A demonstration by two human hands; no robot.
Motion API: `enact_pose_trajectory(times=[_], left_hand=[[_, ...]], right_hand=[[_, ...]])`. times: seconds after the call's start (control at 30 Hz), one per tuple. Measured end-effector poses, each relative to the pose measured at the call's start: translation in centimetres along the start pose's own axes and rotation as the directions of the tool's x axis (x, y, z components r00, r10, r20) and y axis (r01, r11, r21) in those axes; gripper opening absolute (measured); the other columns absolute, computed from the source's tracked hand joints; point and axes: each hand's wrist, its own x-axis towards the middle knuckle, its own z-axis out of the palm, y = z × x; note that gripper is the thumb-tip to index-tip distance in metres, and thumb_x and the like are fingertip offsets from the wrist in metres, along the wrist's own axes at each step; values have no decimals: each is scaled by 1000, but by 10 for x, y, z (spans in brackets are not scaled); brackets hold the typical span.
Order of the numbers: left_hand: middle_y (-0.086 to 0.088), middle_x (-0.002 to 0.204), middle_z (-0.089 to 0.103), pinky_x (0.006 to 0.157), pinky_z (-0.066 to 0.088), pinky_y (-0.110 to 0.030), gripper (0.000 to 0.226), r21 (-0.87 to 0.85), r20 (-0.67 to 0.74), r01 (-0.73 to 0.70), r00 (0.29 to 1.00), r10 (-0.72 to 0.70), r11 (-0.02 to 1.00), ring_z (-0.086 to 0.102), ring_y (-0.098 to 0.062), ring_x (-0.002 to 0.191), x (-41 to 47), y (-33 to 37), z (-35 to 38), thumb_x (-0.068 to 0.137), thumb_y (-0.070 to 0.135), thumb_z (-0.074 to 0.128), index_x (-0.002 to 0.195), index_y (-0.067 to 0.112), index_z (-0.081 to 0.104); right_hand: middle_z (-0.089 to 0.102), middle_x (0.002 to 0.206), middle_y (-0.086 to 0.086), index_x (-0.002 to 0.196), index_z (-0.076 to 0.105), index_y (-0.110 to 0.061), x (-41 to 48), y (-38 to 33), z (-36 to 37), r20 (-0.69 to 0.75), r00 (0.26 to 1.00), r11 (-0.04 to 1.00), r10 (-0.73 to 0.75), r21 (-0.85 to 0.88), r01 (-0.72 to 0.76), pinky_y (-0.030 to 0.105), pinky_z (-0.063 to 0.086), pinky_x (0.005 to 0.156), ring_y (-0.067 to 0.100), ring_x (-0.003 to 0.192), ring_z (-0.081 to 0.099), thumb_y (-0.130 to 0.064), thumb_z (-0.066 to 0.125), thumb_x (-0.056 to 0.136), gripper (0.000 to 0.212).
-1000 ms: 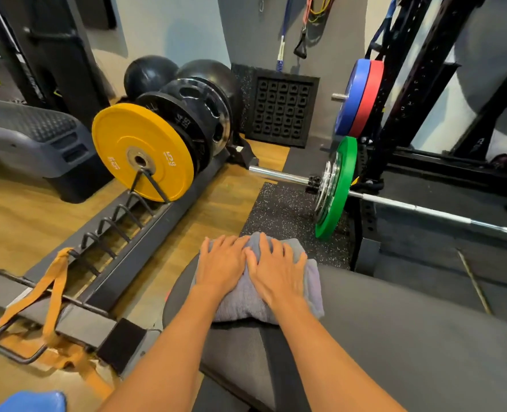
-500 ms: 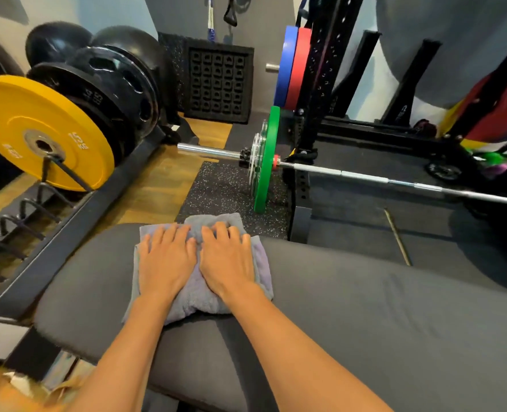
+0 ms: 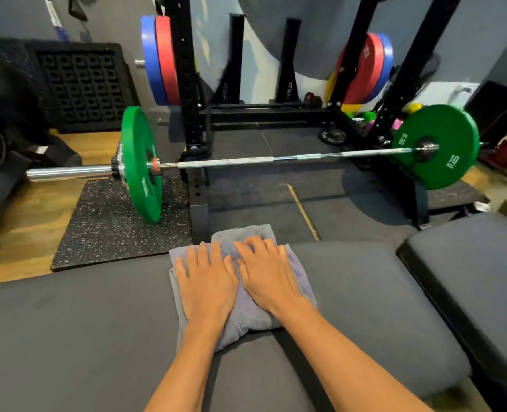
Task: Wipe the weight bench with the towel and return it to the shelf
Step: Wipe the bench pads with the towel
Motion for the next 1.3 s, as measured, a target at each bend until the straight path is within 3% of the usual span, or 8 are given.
enact_pose_trajectory(times=[0.3,0.43,0.63,0.77,0.87,0.97,1.17,1.3], left_hand=[[-8,133,52,113,17,-49,49,-97,92,-269,956,278,958,36,-29,132,-11,203,59,96,39,24,136,18,43],[-8,134,52,114,16,-48,48,-142,74,-351,929,363,926,37,-29,130,-20,230,66,96,39,26,134,16,44],[-13,158,25,119,-4,-49,58,-234,147,-368,902,407,900,13,-30,147,-76,227,64,99,42,25,150,15,26],[-14,160,18,119,-7,-49,57,-278,189,-394,872,452,876,8,-30,149,-118,209,52,100,40,23,151,14,22],[-12,161,15,120,-8,-46,56,-271,190,-394,873,450,878,5,-27,149,-124,184,42,101,38,20,152,14,20],[-10,161,16,119,-7,-44,54,-260,166,-386,885,435,885,5,-25,149,-120,147,31,102,36,21,151,14,21],[-8,162,15,120,-7,-42,54,-242,151,-316,922,358,917,4,-24,149,-119,50,3,102,36,21,152,15,21],[-7,161,16,121,-5,-41,53,-185,125,-272,947,297,944,5,-23,149,-115,-33,-19,102,35,20,152,16,21]], right_hand=[[59,114,-2,106,61,-28,-61,197,-51,-130,952,954,278,-80,-289,39,34,75,22,96,52,-36,41,98,23],[58,120,1,109,62,-26,-81,219,-59,-177,918,925,354,-75,-371,37,31,75,25,100,50,-35,44,98,23],[58,124,9,118,63,-23,-140,201,-70,-180,888,896,423,-62,-439,42,33,77,33,103,52,-29,54,96,25],[63,112,11,105,68,-20,-180,175,-73,-239,869,876,433,-114,-468,43,37,69,37,90,57,-29,55,93,20],[64,109,10,101,68,-20,-181,145,-69,-245,878,881,412,-140,-453,41,34,68,35,89,56,-38,35,88,40],[62,113,7,107,66,-21,-174,110,-59,-216,893,888,395,-161,-432,40,32,72,33,95,55,-43,28,87,48],[61,112,8,109,63,-20,-154,22,-30,-154,941,918,303,-219,-331,42,35,72,30,93,54,-37,39,95,32],[64,106,14,106,64,-14,-139,-61,-12,-158,965,960,210,-155,-234,45,43,67,34,87,58,-39,27,91,48]])
